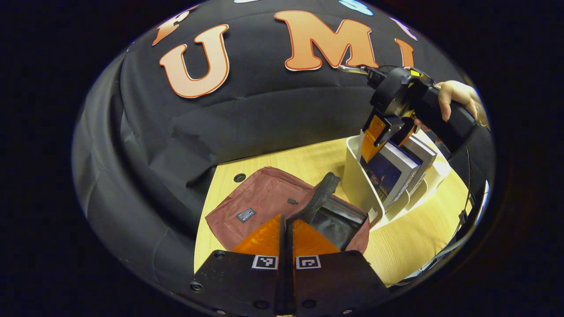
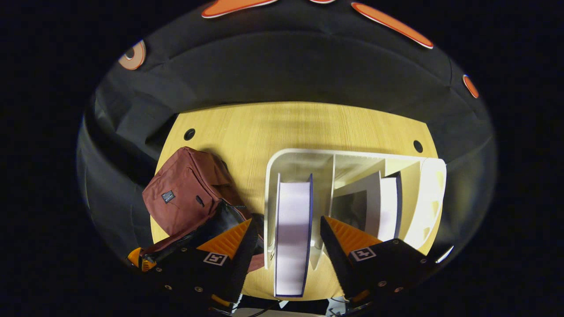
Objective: Open the schoolbag, grab two books from the bookshelf and put them into the schoolbag.
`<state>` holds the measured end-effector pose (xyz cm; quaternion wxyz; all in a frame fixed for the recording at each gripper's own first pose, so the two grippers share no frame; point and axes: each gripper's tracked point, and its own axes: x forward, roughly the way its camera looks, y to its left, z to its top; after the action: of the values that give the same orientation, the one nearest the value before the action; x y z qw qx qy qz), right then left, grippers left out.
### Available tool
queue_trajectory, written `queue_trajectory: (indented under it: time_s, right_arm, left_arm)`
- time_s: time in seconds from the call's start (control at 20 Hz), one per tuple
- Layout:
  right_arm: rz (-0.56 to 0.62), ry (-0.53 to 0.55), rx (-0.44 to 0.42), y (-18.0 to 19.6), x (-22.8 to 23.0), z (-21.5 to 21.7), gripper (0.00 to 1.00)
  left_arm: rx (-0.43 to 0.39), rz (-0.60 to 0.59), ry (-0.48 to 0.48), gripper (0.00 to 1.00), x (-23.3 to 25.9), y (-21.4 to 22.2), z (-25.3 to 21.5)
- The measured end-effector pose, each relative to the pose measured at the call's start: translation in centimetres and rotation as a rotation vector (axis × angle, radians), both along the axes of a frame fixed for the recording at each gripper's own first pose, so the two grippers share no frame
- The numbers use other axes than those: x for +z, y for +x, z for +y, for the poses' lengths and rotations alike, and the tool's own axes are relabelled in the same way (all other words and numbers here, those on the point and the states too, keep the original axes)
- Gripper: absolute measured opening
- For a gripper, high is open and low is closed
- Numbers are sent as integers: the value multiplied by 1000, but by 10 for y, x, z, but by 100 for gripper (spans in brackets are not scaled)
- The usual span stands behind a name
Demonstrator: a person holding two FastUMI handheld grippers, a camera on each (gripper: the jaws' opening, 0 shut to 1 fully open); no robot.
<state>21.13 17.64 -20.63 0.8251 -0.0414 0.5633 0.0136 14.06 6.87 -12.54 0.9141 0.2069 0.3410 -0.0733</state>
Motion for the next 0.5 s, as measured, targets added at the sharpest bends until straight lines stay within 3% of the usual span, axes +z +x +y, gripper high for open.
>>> queue_trajectory:
  time_s: [0.25, 0.3, 0.35, 0.4, 0.45, 0.5]
  right_arm:
    - [-4, -46, -18, 1, -20, -7, 55]
    - [-10, -50, -20, 2, -15, -8, 41]
    - [-12, -57, -25, 1, -12, -9, 39]
    - [-16, -54, -37, 1, -9, -8, 27]
    - [-23, -40, -43, -1, -3, -5, 38]
    - [-30, -31, -43, -3, 6, -2, 38]
  left_arm:
    - [2, 7, 0, 1, -4, 0, 0]
    - [3, 9, -1, 1, -5, 0, 0]
    - [1, 11, -1, 1, -5, 0, 0]
    - [-2, 14, 1, 1, -6, 1, 1]
    - [-5, 16, 5, 1, -7, 2, 2]
    - [-9, 18, 8, 1, -7, 2, 2]
